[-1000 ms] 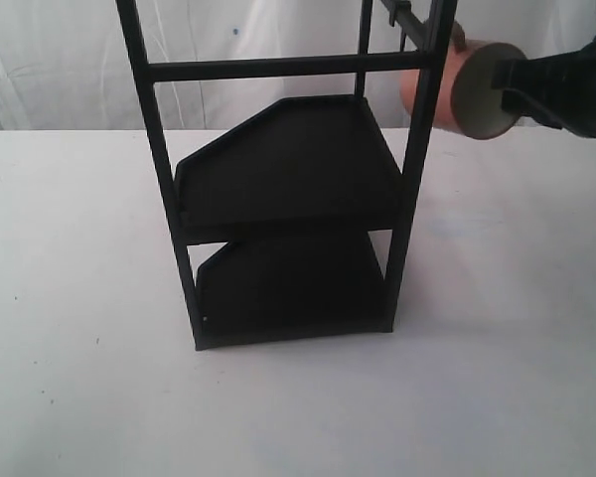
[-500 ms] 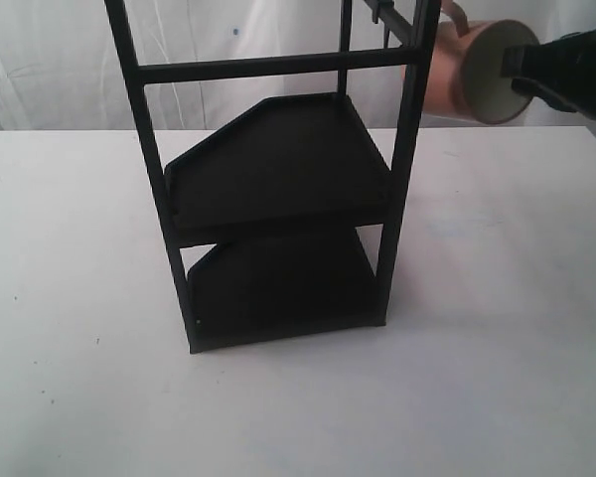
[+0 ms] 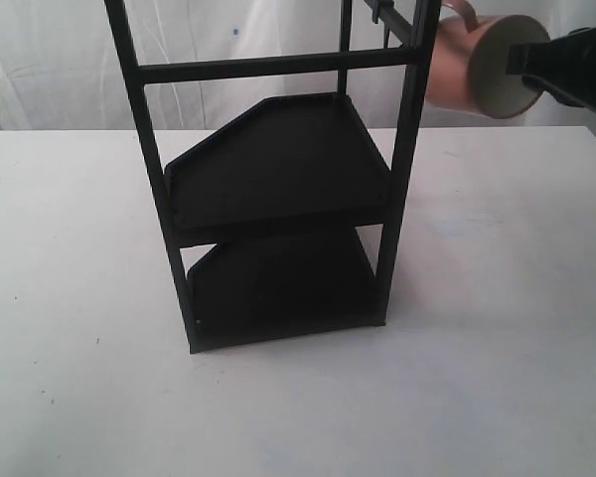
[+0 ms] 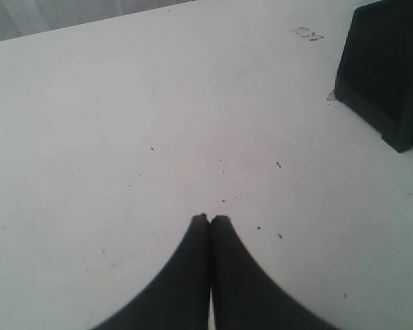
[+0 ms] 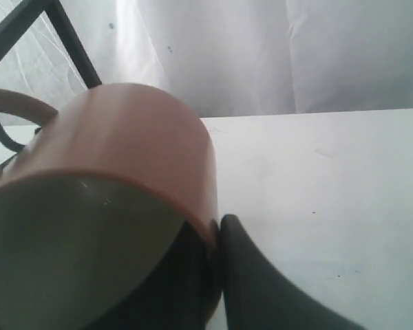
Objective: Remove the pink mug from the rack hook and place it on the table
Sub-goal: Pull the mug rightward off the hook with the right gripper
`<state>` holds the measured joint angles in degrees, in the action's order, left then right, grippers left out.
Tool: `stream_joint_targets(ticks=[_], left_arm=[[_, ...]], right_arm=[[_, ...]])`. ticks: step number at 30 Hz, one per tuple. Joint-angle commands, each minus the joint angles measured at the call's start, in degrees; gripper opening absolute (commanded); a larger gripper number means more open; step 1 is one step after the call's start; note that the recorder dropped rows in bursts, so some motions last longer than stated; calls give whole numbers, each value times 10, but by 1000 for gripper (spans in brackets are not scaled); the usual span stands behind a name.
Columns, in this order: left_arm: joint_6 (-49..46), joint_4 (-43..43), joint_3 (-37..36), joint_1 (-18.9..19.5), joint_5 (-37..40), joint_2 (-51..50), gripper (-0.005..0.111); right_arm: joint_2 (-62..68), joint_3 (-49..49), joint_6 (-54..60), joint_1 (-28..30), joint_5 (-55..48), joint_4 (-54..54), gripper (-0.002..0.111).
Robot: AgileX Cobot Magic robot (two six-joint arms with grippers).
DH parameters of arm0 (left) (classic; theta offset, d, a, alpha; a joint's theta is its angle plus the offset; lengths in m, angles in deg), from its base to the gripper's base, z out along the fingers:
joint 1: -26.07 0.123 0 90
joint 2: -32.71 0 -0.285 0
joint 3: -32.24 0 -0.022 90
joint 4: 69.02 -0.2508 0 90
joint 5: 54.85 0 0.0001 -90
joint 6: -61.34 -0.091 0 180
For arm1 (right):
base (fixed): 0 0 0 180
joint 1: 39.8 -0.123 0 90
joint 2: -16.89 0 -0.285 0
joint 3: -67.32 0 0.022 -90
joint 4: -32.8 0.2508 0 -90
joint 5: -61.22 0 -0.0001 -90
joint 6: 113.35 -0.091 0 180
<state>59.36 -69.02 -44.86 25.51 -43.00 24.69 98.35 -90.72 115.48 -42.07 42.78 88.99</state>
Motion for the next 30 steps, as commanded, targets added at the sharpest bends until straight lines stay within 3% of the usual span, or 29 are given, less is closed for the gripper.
stream_joint_targets(ticks=[1, 8, 14, 22, 30], left_arm=[[1, 3, -1, -3, 2, 2, 0], [1, 3, -1, -3, 2, 2, 0], [1, 3, -1, -3, 2, 2, 0], [1, 3, -1, -3, 2, 2, 0], [1, 3, -1, -3, 2, 2, 0]], right_arm=[[-3, 0, -13, 18, 26, 3, 0], [-5, 0, -29, 57, 26, 3, 0], [-2, 0, -28, 60, -23, -80, 0], [0, -16, -55, 60, -93, -104, 0], [32, -112, -237, 60, -252, -335, 0]])
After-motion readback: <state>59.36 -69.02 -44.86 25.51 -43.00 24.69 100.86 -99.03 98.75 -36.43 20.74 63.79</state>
